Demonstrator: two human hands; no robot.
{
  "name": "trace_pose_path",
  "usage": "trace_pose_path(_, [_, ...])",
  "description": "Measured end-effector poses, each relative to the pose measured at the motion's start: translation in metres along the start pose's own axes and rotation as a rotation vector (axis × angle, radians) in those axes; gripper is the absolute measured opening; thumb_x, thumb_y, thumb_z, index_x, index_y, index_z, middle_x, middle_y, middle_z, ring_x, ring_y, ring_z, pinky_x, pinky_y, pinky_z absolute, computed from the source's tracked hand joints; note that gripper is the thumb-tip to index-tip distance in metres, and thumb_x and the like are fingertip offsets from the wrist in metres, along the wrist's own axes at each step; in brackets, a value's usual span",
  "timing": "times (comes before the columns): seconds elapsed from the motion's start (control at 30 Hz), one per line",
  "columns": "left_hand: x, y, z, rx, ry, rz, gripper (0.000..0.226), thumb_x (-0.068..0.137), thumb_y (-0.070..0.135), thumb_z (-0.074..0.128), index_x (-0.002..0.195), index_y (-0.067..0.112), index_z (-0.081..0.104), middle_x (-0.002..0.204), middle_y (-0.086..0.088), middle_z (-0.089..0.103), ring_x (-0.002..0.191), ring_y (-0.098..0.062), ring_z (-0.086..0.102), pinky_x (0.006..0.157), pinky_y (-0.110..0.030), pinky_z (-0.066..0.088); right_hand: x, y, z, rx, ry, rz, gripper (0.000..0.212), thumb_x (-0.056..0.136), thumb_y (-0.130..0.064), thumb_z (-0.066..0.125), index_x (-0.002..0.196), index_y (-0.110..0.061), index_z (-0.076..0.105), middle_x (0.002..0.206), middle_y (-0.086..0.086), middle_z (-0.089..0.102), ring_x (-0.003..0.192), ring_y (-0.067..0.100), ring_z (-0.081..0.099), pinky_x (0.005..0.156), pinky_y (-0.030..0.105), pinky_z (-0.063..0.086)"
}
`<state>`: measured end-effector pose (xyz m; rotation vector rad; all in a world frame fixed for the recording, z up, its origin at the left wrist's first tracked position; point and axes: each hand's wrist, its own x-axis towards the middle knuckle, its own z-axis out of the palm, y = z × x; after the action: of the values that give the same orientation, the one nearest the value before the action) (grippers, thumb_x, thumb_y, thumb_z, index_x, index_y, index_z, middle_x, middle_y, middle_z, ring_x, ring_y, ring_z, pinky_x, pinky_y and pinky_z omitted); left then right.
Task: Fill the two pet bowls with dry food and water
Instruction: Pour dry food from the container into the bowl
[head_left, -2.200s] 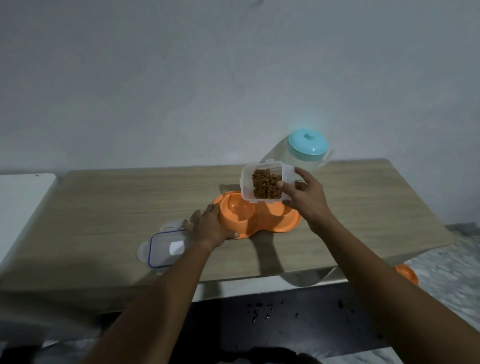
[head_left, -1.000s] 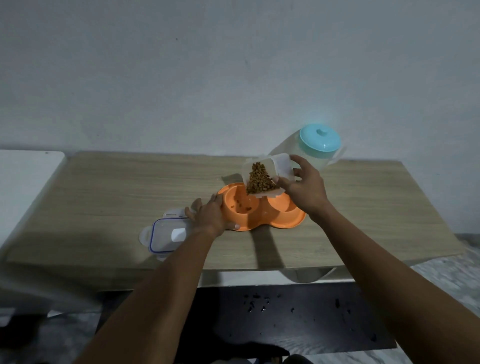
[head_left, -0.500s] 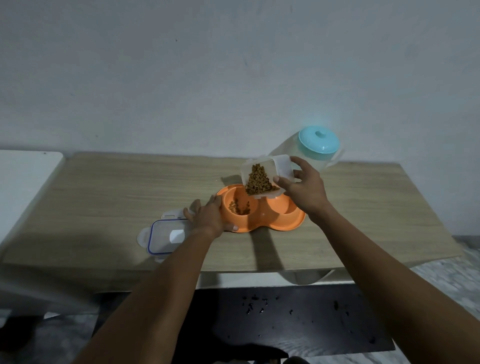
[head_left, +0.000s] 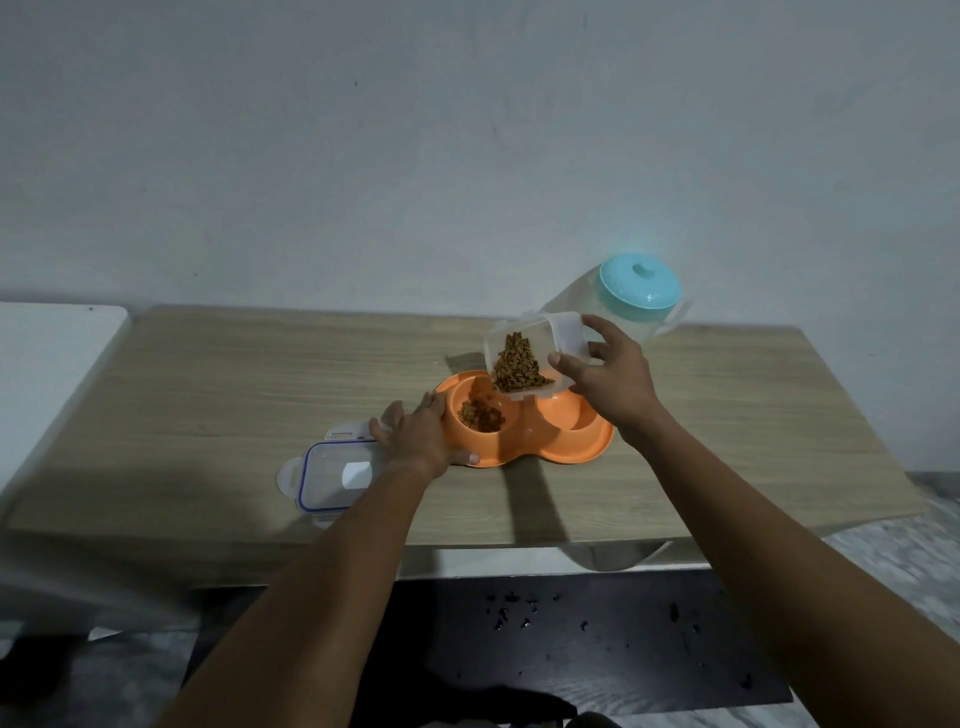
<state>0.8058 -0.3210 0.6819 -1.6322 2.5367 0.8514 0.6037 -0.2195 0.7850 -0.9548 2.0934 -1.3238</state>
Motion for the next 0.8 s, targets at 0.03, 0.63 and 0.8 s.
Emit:
trace_pose_path(0.03, [0.000, 0.000, 0.000, -0.004, 0.001, -0.005, 0.108, 0.058, 0.064, 0.081, 0.147, 0.035, 0.026, 0.149, 0.000, 0.043, 0.146, -0.037, 0.012, 0.109, -0.067, 0.003, 0.000, 0.001, -0.001, 0.025, 0.000, 0.020, 0.075, 0.081, -0.030, 0.086, 0.147, -0.022, 0.051, 0.133, 0.012, 0.066, 0.118, 0.029, 0.065, 0.088, 0.054, 0.061])
trace_pose_path(0.63, [-0.003, 0.003, -0.003, 0.002, 0.012, 0.002, 0.103, 0.062, 0.061, 0.080, 0.146, 0.033, 0.028, 0.144, -0.002, 0.049, 0.146, -0.037, 0.013, 0.110, -0.066, 0.005, -0.006, 0.011, -0.005, 0.027, -0.024, 0.008, 0.082, 0.067, -0.047, 0.085, 0.142, -0.030, 0.055, 0.123, 0.001, 0.070, 0.116, 0.022, 0.067, 0.090, 0.054, 0.060])
trace_pose_path(0.8, [-0.003, 0.004, -0.003, 0.004, 0.009, -0.010, 0.104, 0.062, 0.062, 0.080, 0.147, 0.033, 0.027, 0.144, -0.003, 0.049, 0.147, -0.037, 0.012, 0.111, -0.067, 0.004, -0.003, 0.009, -0.006, 0.055, -0.012, 0.013, 0.077, 0.073, -0.037, 0.087, 0.143, -0.029, 0.054, 0.124, 0.005, 0.069, 0.116, 0.025, 0.067, 0.088, 0.054, 0.061])
